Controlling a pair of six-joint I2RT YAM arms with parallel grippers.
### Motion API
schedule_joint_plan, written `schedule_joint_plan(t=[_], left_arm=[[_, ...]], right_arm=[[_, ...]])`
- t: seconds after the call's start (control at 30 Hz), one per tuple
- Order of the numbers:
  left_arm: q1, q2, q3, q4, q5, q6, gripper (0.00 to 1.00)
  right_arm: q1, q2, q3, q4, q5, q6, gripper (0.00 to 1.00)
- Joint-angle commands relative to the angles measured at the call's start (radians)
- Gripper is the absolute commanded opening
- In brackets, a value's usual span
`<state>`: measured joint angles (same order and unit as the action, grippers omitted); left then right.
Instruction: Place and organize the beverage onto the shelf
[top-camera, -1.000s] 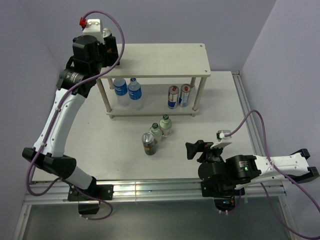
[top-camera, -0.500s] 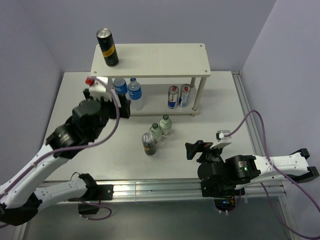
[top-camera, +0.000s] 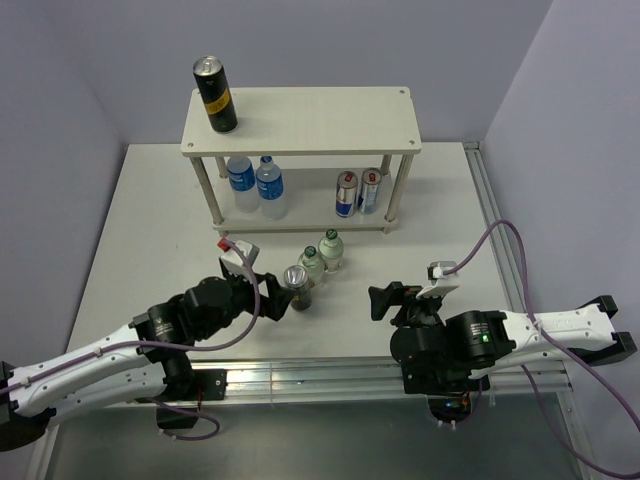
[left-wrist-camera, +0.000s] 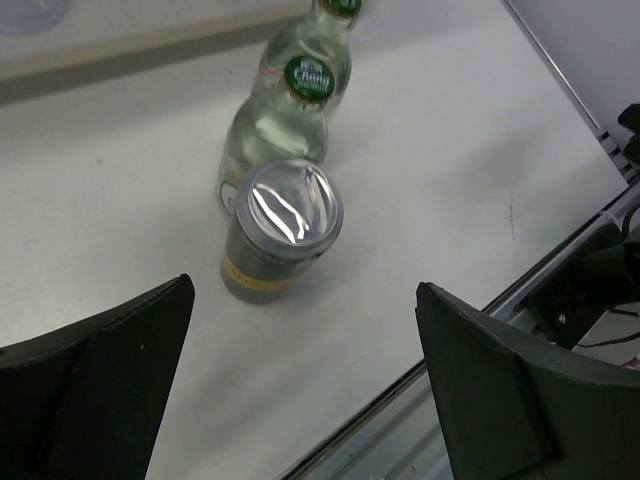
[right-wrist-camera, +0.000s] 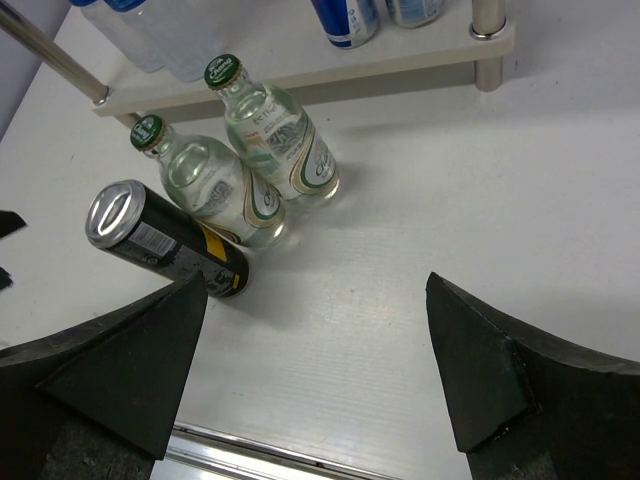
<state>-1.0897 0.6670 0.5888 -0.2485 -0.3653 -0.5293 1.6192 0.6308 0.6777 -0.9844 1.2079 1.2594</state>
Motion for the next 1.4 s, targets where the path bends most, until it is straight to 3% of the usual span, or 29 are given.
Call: schedule_joint_plan(t=[0.0,0.17,0.4,0.57,0.9,1.0,1.1,1.13,1.2,1.23,1.3,1.37], left_arm=[[-0.027,-0.026,-0.064,0.129,-0.007,-0.070,0.99],[-0.048,-0.015,-0.167,0.247,-0.017,-0.092,0.99],[-0.062,0.175,-0.262,0.506,-0.058,-0.066,0.99],[-0.081,0.301,-0.235,0.555,-0.216,-0.072,0.99],[-0.090,0.589,-0.158,0.735,-0.346,-0.047,0.98],[-0.093,0.634,-0.120,0.716,-0.371,-0.046,0.88],[-0.096,0.631,-0.100,0.697,-0.373,-0.038,0.50],[-0.098,0.625,-0.093,0.681,-0.391,-0.038,0.31],[-0.116,0.590,-0.074,0.631,-0.412,-0.025,0.20],[-0.124,0.574,-0.063,0.606,-0.429,-0.017,0.09],[-0.151,0.520,0.000,0.469,-0.455,-0.017,0.00],[-0.183,0.461,0.108,0.338,-0.510,-0.034,0.00]], right_arm=[[0.008,0.000,0.006,0.003,0.042,0.023,0.97],[0.008,0.000,0.008,0.003,0.045,0.024,0.96],[0.011,-0.002,0.008,0.000,0.047,0.026,0.96],[0.010,-0.013,0.005,0.010,0.044,0.014,0.96],[0.011,-0.022,0.000,0.023,0.042,0.000,0.96],[0.011,-0.022,0.000,0.023,0.041,0.000,0.96],[0.011,-0.025,-0.003,0.024,0.042,-0.002,0.96],[0.013,-0.025,-0.001,0.021,0.042,0.000,0.96],[0.013,-0.028,-0.001,0.021,0.042,0.001,0.96],[0.013,-0.028,-0.001,0.023,0.042,0.000,0.96],[0.011,-0.029,-0.003,0.023,0.042,0.000,0.96],[0.013,-0.031,-0.004,0.023,0.042,0.001,0.96]])
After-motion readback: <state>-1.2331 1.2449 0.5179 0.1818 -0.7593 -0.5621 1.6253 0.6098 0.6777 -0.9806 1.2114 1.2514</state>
